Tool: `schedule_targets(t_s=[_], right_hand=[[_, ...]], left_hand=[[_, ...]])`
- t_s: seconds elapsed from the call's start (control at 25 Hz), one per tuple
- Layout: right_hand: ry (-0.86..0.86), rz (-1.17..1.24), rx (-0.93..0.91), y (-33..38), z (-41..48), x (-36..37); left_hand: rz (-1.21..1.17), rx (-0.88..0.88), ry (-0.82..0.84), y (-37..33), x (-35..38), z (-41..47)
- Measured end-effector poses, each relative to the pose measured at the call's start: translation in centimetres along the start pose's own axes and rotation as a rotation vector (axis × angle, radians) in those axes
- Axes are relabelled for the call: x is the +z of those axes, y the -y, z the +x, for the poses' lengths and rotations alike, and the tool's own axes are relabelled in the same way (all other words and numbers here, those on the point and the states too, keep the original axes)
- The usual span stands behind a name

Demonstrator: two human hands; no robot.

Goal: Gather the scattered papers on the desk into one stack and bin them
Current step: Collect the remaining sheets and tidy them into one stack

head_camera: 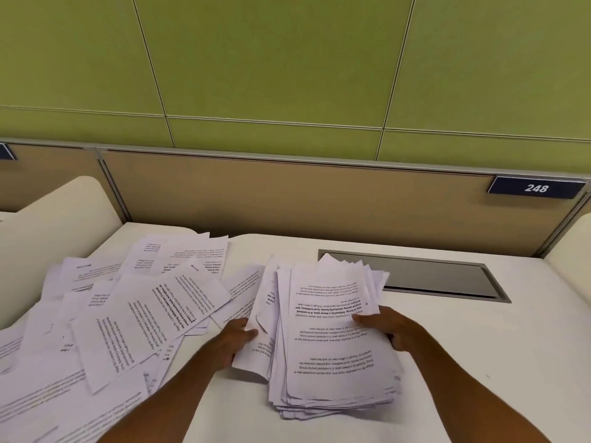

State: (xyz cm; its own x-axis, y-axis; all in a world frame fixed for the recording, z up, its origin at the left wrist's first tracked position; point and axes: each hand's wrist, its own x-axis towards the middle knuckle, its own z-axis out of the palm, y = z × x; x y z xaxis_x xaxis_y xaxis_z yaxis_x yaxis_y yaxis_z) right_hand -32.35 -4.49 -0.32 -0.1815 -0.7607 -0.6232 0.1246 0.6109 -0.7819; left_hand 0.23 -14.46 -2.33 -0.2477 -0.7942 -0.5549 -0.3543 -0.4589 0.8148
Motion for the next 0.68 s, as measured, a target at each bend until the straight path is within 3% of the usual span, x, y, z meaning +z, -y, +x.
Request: schedule_targets(t_s=[0.16, 0.32, 0.44, 0.56, 0.68], right_hand=[[-0.064, -0.128, -0.017, -0.6, 0.4, -1.0], [-0.149, -0.123, -0.116, -2.0, 0.2, -2.6], [-0.168, -0.100, -0.140, -2.6, -0.1, -3.5], [-0.173, -0.102, -0.146, -3.1, -0.6, -3.8], [-0.176, -0.101, -0.153, -3.5, -0.9, -4.4]], left_hand=[[0.205, 0.046, -0.152, -0.1, 0.1, 0.5], [0.334, 0.016, -0.418, -0.6, 0.3, 0.3], [0.477, -0.164, -0.588, -2.3, 1.2, -0.6], [0.286, -0.308, -0.572, -4.1, 1.8, -1.2], [0.053, -0.251, -0.430, -4.3, 0.7, -0.5]])
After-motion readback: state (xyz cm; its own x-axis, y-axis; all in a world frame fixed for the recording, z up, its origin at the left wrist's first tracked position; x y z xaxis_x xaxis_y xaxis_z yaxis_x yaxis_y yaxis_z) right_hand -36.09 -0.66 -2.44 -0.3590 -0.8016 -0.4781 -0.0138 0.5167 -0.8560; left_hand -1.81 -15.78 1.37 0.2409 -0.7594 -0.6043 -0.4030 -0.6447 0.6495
